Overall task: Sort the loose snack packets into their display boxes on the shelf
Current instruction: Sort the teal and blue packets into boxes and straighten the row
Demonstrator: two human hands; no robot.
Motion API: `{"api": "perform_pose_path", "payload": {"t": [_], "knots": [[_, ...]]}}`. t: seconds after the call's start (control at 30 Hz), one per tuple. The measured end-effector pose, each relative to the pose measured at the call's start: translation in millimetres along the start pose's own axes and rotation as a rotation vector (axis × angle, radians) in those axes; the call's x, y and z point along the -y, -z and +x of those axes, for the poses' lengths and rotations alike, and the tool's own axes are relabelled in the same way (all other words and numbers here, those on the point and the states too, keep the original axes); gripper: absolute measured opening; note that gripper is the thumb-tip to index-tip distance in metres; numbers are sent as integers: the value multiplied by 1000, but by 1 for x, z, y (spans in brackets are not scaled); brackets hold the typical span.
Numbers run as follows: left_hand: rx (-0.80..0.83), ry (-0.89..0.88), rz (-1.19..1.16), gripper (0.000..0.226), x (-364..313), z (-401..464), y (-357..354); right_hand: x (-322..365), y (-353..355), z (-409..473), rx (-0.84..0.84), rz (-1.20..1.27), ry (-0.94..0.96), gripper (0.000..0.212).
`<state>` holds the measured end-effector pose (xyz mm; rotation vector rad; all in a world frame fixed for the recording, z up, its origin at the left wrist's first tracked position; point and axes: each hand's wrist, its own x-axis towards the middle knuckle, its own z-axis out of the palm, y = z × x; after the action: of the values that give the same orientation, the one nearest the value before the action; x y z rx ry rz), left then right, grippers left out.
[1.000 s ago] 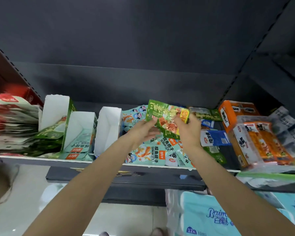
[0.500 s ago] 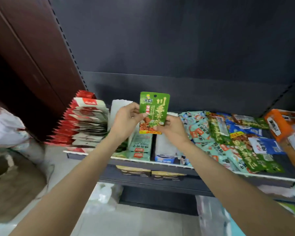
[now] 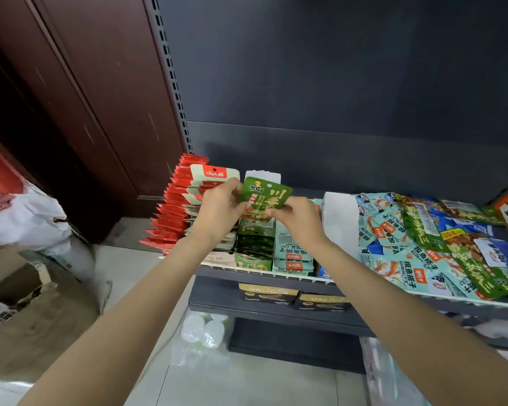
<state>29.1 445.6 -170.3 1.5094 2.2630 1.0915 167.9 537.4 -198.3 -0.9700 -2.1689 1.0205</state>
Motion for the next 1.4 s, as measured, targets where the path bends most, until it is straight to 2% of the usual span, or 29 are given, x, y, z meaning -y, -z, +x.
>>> {"api": "perform_pose_path", "payload": {"t": [0.1,0.2,0.33,0.47,0.6,0.7,0.77,0.83,0.9,1.0,1.2,1.4], "knots": [[-5,-49,-95,18,1,-3,3,-4,0,-1,-48,-88,5,22],[31,-103,-94,28,0,-3,5,-12,-2,1,-23,-167,-27,25],[85,-239,77,32,-1,-4,2,-22,-1,2,-51,-219,-89,28],[31,-420,352,33,2,-5,0,-25,2,-1,20,-177,-82,26],[-21,-521,527,29,1,-2,-3,-17,-3,2,59,-402,-43,28],[131,-495,796,27,-1,1,-7,-16,-13,1,172,-582,90,31],[251,-495,1004,26,-2,2,-11,-21,-17,-1,265,-560,86,40],[330,-494,1096,24,-1,2,-16,-26,-15,-1,299,-538,85,48],[379,-504,1091,30,0,2,-21,-28,-11,-2,271,-584,99,51],[405,-494,1027,47,-2,3,-27,-30,0,-2,211,-471,35,48],[340,-396,736,37,-38,12,-60,-52,49,-9,79,-276,-68,38],[323,-312,299,31,-115,27,-152,-120,128,-22,-114,-189,-255,33]]}}
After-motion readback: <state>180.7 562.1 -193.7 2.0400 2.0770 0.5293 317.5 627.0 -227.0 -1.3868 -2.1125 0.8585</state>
